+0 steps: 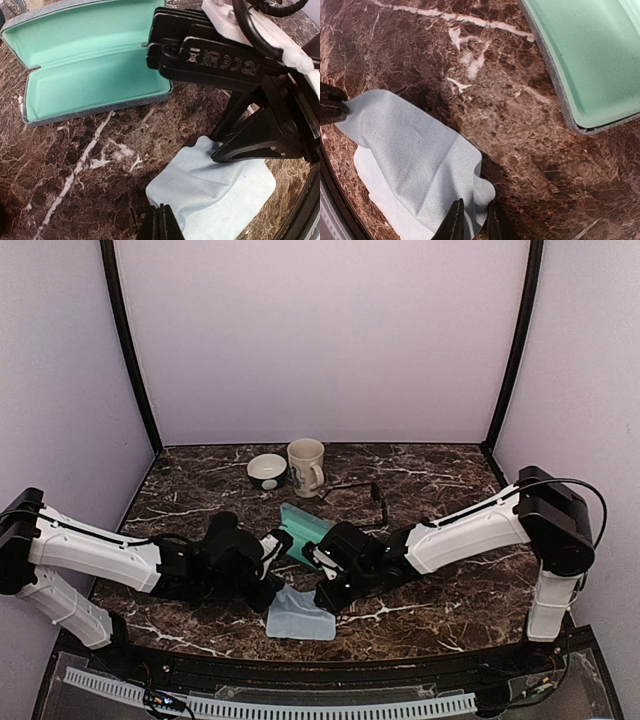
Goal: Organize the sunglasses
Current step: Fold the glasses cleaning cloth at the center of the board.
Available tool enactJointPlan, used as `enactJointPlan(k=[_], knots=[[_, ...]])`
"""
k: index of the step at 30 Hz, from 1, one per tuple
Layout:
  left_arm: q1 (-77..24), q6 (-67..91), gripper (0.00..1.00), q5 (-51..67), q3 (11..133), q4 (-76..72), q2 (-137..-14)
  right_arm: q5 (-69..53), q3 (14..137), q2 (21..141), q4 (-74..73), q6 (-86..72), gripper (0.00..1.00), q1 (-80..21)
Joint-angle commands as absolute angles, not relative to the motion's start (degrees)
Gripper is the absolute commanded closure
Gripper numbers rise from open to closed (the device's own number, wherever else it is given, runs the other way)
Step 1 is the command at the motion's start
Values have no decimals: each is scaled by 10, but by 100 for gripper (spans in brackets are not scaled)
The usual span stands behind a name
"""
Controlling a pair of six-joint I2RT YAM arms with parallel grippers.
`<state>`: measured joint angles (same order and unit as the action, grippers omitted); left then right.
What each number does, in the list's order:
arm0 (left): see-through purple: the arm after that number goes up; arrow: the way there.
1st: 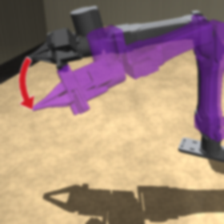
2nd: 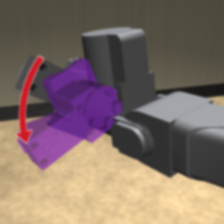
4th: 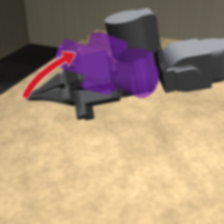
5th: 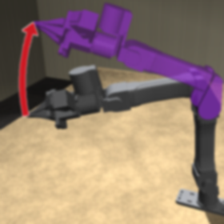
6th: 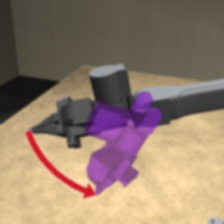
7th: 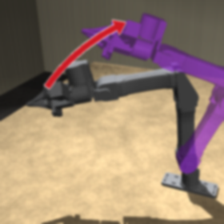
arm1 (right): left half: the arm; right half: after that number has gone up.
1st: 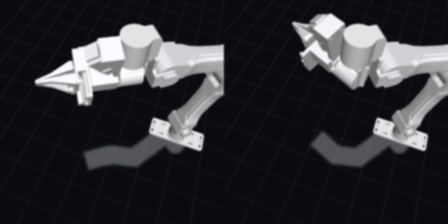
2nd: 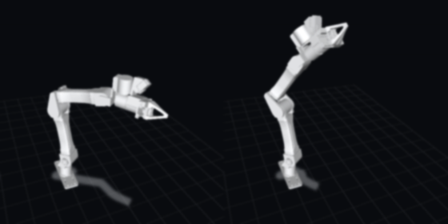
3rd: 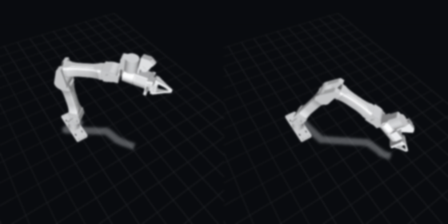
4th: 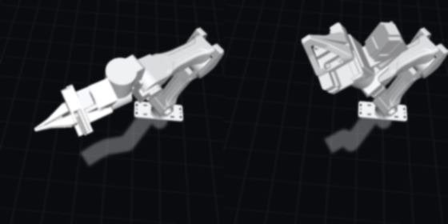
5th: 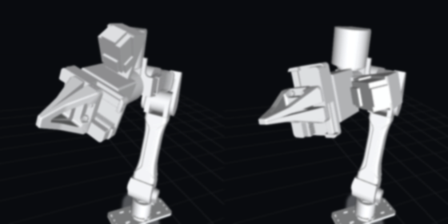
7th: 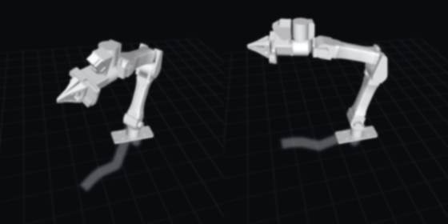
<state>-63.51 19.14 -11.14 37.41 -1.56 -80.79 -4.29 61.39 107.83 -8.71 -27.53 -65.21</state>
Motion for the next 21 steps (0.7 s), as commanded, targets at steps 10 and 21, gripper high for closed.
enactJointPlan(k=[10, 21], knots=[[-634, 195, 100, -108, 366, -14, -799, -38, 630, 1088, -79, -267, 95, -633], [-621, 179, 100, -113, 364, -48, -813, 1, 624, 1056, -117, -244, 100, -623]])
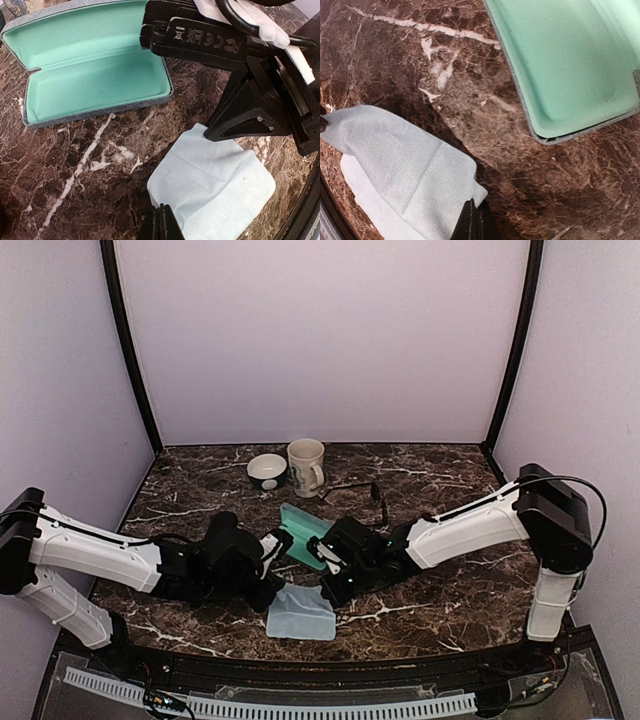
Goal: Organize the sunglasses
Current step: Fold the glasses cleaning cloth at the center of the board.
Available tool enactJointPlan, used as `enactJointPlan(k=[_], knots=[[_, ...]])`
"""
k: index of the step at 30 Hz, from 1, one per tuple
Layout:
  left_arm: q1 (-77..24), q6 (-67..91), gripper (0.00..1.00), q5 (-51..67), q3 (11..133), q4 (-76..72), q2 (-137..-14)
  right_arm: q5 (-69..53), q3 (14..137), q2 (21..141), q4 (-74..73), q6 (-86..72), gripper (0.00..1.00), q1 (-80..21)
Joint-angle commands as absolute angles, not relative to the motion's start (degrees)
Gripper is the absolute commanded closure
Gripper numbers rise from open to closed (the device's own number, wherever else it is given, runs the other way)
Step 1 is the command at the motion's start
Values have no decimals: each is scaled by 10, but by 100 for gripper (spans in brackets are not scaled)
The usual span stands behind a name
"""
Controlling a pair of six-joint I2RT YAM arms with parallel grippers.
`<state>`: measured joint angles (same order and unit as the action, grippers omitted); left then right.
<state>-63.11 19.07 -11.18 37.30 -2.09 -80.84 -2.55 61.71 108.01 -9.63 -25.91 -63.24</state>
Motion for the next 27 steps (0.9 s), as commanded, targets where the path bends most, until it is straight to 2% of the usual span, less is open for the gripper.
enactJointPlan(k=[1, 14, 27], knots=[[-618, 175, 100, -111, 363, -54, -816, 4, 623, 1054, -119, -242, 100, -621], [-602, 147, 100, -93, 368, -118, -870, 15, 606, 1034, -120, -230, 100, -609], [-602, 135, 100, -75, 323, -144, -833, -13, 548, 1009, -53, -204, 97, -611]])
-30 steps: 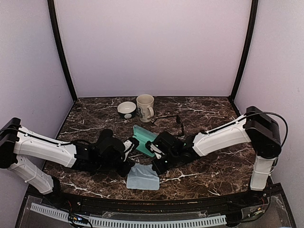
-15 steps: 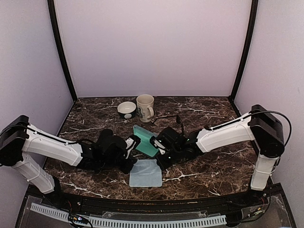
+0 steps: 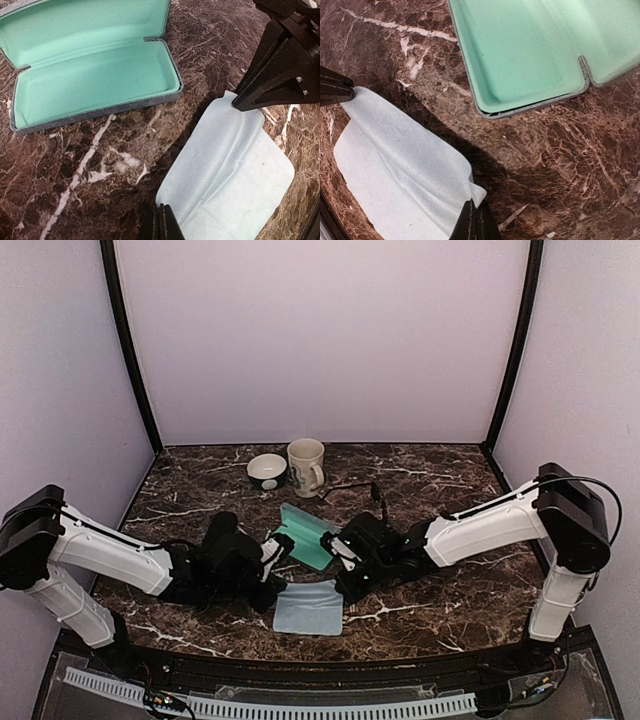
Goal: Organize the sunglasses
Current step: Fold the glasses cleaning cloth at the center of the board.
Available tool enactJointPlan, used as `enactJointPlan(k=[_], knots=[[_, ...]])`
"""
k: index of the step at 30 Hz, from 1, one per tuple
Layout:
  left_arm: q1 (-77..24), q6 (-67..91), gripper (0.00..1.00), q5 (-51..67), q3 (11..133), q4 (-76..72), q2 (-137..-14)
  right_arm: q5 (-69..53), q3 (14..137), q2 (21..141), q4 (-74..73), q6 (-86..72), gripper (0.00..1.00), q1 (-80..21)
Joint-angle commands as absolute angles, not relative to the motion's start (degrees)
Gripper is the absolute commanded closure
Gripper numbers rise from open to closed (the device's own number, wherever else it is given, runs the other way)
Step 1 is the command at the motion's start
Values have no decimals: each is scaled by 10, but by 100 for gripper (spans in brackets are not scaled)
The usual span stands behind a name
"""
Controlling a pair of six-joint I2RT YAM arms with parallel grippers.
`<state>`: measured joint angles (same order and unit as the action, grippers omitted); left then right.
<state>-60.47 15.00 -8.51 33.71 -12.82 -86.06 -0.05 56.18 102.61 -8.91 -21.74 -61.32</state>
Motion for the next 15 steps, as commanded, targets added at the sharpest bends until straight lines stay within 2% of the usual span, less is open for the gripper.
enactJointPlan(k=[1, 15], knots=[[-602, 135, 100, -74, 321, -142, -833, -15, 546, 1006, -47, -204, 97, -612], [-604, 149, 100, -47, 291, -163, -820, -8, 516, 984, -13, -204, 94, -643]])
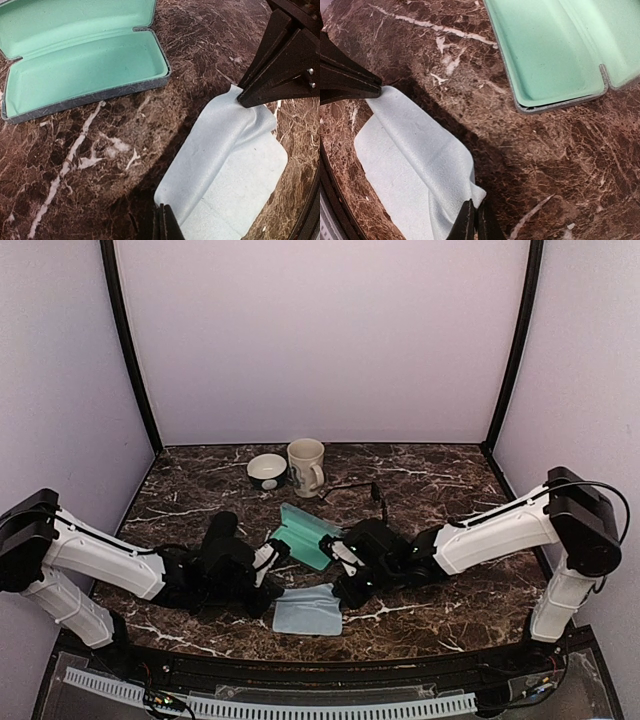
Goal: Organize the sunglasses
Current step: Fold the glasses cleaning cloth at the center of the board.
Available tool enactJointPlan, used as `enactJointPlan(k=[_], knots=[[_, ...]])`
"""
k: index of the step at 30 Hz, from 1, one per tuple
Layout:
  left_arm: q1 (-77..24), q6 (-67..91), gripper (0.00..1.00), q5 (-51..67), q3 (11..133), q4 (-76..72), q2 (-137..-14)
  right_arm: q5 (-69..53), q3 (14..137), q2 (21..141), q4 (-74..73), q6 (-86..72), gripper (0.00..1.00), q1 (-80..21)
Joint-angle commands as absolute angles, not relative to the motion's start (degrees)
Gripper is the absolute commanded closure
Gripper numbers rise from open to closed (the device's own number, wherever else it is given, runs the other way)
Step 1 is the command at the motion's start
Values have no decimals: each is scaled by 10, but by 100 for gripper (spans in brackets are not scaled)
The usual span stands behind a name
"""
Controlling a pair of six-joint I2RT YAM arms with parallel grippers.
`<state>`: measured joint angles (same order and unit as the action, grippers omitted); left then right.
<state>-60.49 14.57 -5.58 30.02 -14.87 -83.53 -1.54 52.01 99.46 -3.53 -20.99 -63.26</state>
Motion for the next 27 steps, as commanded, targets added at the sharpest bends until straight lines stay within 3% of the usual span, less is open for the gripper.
enactJointPlan(k=[1, 19, 27], knots=[[-604, 149, 100, -48, 292, -163, -820, -4, 518, 984, -13, -202, 94, -644], [-606, 138, 100, -59, 332, -166, -843, 70, 575, 1003, -98, -172, 89, -642], [-605, 134, 100, -53, 333, -172, -850, 64, 571, 1005, -87, -174, 91, -641]])
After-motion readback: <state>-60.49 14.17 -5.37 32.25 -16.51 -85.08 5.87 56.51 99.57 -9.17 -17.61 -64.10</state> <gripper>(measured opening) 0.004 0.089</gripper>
